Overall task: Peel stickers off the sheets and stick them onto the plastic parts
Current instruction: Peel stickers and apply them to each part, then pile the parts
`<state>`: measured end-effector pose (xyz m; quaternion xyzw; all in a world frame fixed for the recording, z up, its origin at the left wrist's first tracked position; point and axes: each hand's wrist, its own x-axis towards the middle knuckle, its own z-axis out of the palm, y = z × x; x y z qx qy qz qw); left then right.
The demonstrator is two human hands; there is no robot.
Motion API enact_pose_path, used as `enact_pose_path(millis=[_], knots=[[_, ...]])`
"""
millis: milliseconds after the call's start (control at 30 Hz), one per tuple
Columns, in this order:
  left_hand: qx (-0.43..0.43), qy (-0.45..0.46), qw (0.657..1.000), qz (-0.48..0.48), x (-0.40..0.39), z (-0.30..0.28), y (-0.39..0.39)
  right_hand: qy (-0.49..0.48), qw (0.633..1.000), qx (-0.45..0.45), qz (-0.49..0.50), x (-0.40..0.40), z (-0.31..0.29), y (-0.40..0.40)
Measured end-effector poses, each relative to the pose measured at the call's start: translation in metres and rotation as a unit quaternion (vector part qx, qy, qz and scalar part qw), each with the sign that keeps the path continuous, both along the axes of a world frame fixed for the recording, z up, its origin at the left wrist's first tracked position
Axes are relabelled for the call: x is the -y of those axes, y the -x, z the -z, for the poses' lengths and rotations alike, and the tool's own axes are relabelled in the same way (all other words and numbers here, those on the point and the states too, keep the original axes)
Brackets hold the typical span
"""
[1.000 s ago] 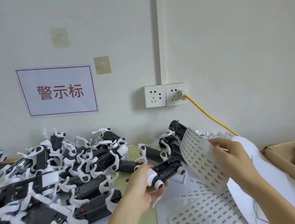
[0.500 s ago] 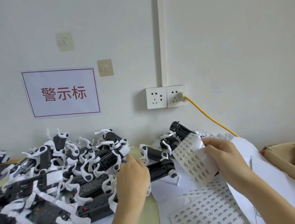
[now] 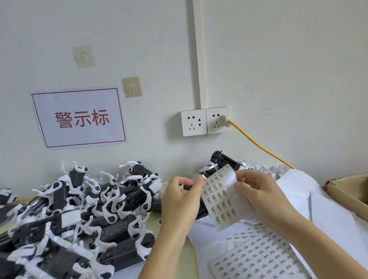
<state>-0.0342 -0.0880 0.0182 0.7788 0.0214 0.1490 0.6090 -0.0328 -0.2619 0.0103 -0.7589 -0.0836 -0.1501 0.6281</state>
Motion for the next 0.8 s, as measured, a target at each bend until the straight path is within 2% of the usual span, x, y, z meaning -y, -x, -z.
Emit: enact_pose_path(millis=[67, 133, 267, 367, 700, 800], knots=[[-0.011, 0.088, 0.994, 0.056, 0.003, 0.005, -0.003, -0.002, 1.0, -0.003, -0.017, -0.003, 0.002, 0.0], [0.015, 0.133, 0.988, 0.075, 0.004, 0.008, -0.005, -0.012, 0.999, -0.012, -0.037, -0.004, 0.004, 0.0], [0.074, 0.093, 0.991, 0.061, 0.007, 0.011, -0.008, -0.055, 0.994, -0.047, -0.082, -0.006, 0.005, 0.0], [0.108, 0.061, 0.991, 0.057, 0.009, 0.01, -0.003, -0.049, 0.996, -0.045, -0.062, -0.01, 0.004, 0.002], [0.129, -0.007, 0.991, 0.034, 0.011, 0.009, 0.005, -0.068, 0.996, -0.055, -0.033, -0.015, 0.003, 0.008], [0.151, -0.056, 0.987, 0.01, 0.011, 0.01, 0.001, -0.056, 0.997, -0.045, -0.031, -0.014, 0.004, 0.005]])
